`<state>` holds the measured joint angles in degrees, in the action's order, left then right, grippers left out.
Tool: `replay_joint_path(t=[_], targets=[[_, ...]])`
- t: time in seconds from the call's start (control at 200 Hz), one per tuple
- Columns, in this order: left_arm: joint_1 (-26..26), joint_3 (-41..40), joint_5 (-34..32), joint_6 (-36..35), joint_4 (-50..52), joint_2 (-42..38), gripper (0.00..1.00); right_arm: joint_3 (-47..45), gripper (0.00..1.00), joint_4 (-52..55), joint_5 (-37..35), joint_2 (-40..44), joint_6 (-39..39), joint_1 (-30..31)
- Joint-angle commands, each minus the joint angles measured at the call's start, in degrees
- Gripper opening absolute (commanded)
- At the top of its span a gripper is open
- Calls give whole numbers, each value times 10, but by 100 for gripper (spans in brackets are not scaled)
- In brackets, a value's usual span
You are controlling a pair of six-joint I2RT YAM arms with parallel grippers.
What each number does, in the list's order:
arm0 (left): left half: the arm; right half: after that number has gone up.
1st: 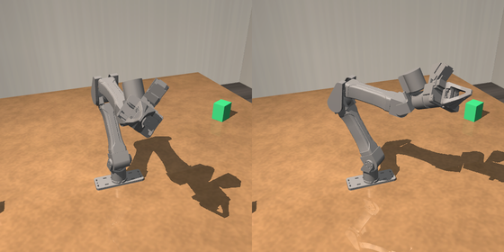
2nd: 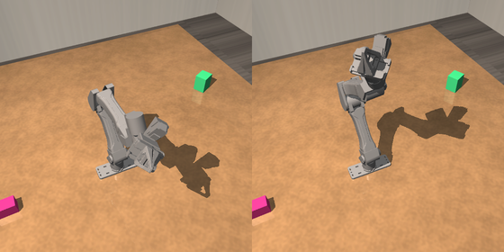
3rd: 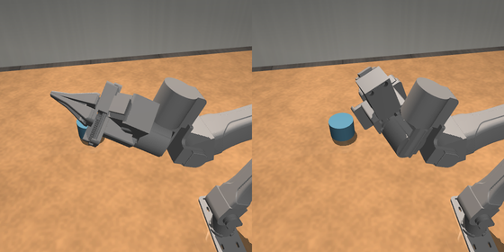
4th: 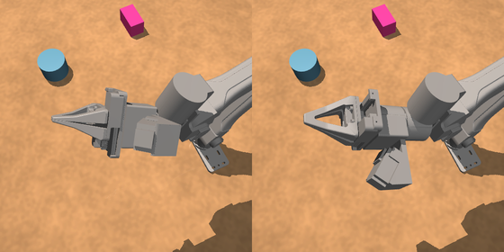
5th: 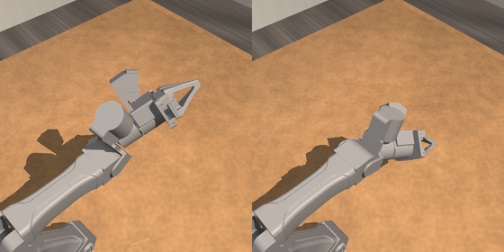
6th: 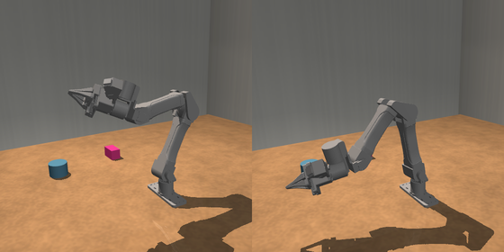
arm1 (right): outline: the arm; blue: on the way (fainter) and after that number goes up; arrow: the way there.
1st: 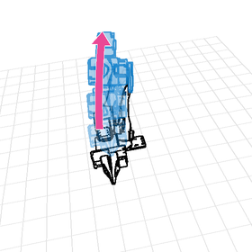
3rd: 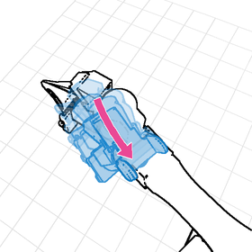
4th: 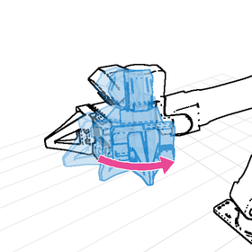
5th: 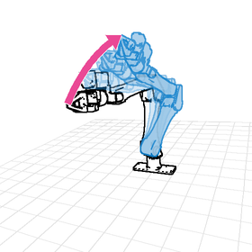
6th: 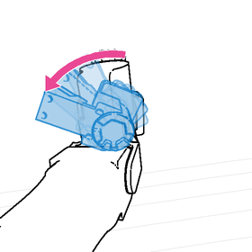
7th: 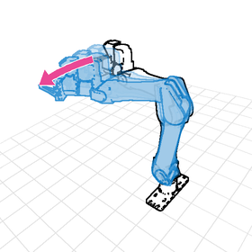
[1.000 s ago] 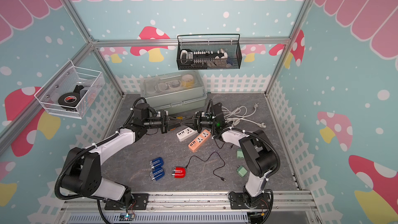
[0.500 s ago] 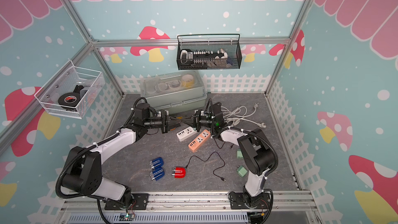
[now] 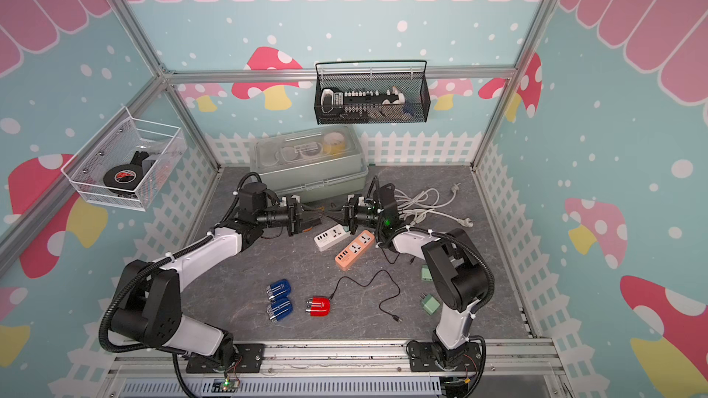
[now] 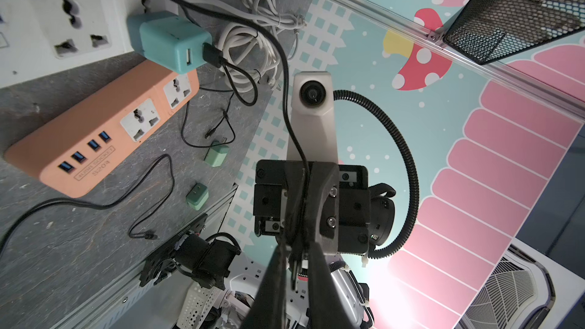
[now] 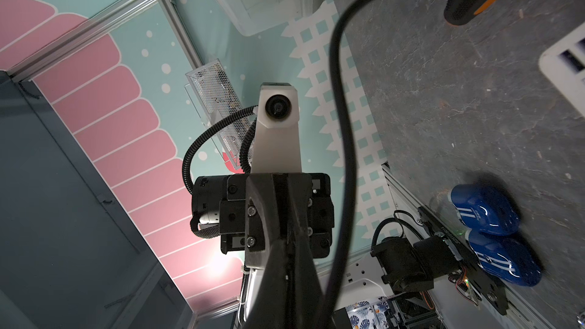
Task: Charge the electric shaver
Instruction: Pick up the charging cable from the center of the board, then pick up the electric shaver from the center of the board.
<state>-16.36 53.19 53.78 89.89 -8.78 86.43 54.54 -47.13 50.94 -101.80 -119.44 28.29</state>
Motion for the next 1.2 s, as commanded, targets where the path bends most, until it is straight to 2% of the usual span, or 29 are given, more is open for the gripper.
replay_joint_path(t=[0.0,0.15,0.31,0.42,0.59,0.66,0.75,0.861,1.026,1.196], targets=[[-4,13,-39,6,7,-13,27,-22,0,-24,-15,19,-56,9],[-4,0,-65,11,20,-36,38,-36,0,-24,-59,28,-30,9],[5,-33,-121,-6,108,-96,40,-39,0,-32,-118,33,32,9],[9,-65,-191,-8,196,-159,41,-41,0,-11,-146,46,104,8],[8,-135,-309,31,315,-279,41,-47,0,3,-158,53,196,8],[6,-161,-355,55,376,-339,47,-59,0,5,-175,62,239,8],[3,-202,-406,117,456,-413,50,-68,0,14,-193,74,282,8],[-4,-248,-446,182,489,-477,51,-73,0,41,-209,95,328,8],[-24,-267,-472,261,499,-471,52,-76,0,63,-208,113,340,8],[-90,-245,-503,350,499,-404,55,-72,0,78,-205,122,347,9]])
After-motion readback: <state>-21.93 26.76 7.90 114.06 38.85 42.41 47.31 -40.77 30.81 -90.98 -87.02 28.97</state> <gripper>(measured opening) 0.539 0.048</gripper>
